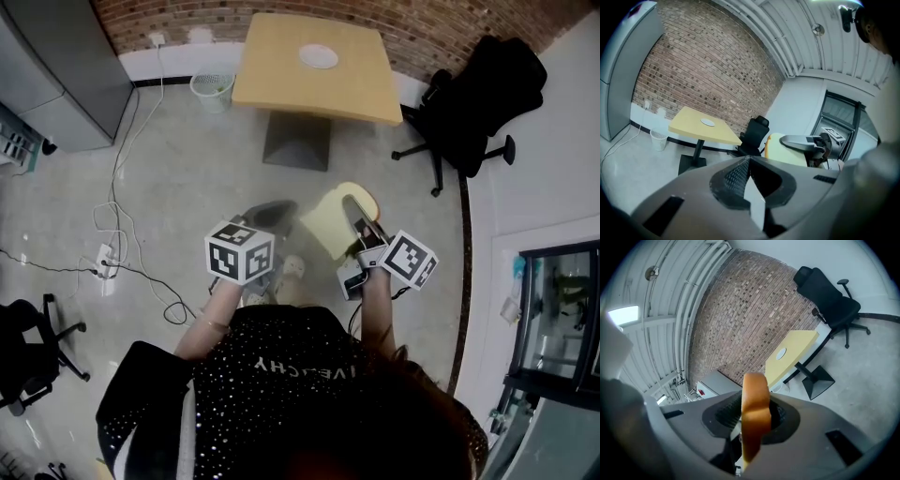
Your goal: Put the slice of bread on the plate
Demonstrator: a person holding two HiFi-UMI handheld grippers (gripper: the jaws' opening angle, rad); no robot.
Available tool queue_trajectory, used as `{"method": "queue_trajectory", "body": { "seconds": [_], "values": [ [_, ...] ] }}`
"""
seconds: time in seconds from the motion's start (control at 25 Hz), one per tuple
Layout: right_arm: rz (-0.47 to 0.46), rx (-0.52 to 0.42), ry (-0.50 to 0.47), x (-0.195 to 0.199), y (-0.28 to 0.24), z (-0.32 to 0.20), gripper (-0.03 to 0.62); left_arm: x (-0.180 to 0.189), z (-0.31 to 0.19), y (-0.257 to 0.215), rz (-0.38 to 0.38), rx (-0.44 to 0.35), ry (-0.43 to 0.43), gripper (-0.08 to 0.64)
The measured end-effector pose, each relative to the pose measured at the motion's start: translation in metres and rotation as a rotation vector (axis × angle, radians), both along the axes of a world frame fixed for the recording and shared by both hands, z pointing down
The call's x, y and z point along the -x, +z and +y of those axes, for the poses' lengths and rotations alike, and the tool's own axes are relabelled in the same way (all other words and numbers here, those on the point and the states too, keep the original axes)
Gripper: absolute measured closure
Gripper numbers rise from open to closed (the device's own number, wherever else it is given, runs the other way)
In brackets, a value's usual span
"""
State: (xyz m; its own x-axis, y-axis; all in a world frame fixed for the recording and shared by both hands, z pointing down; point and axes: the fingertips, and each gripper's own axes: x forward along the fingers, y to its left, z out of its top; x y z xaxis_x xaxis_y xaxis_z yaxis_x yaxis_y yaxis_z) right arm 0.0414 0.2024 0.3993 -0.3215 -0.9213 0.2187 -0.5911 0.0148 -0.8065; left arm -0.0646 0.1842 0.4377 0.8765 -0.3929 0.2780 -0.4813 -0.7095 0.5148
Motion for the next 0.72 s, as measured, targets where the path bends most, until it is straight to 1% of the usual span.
{"method": "queue_trajectory", "body": {
  "seconds": [0.12,0.28,0.4,0.48,0.6,0.72],
  "values": [
    [-0.02,-0.007,-0.001,-0.028,-0.003,-0.024,0.489,-0.026,-0.023,-0.008,-0.001,-0.015,-0.005,0.549],
    [-0.009,-0.023,-0.003,-0.06,-0.009,-0.055,0.489,-0.053,-0.055,-0.013,-0.02,-0.036,-0.015,0.549],
    [-0.027,-0.048,-0.008,-0.078,-0.015,-0.077,0.489,-0.073,-0.077,-0.021,-0.023,-0.06,-0.01,0.549],
    [-0.018,-0.049,-0.008,-0.091,-0.017,-0.088,0.489,-0.086,-0.089,-0.025,-0.025,-0.072,-0.007,0.549],
    [-0.049,-0.06,-0.013,-0.107,-0.018,-0.103,0.489,-0.105,-0.102,-0.031,-0.018,-0.075,0.0,0.549],
    [-0.054,-0.059,-0.025,-0.119,-0.016,-0.116,0.489,-0.119,-0.111,-0.03,-0.018,-0.08,-0.003,0.549]
  ]
}}
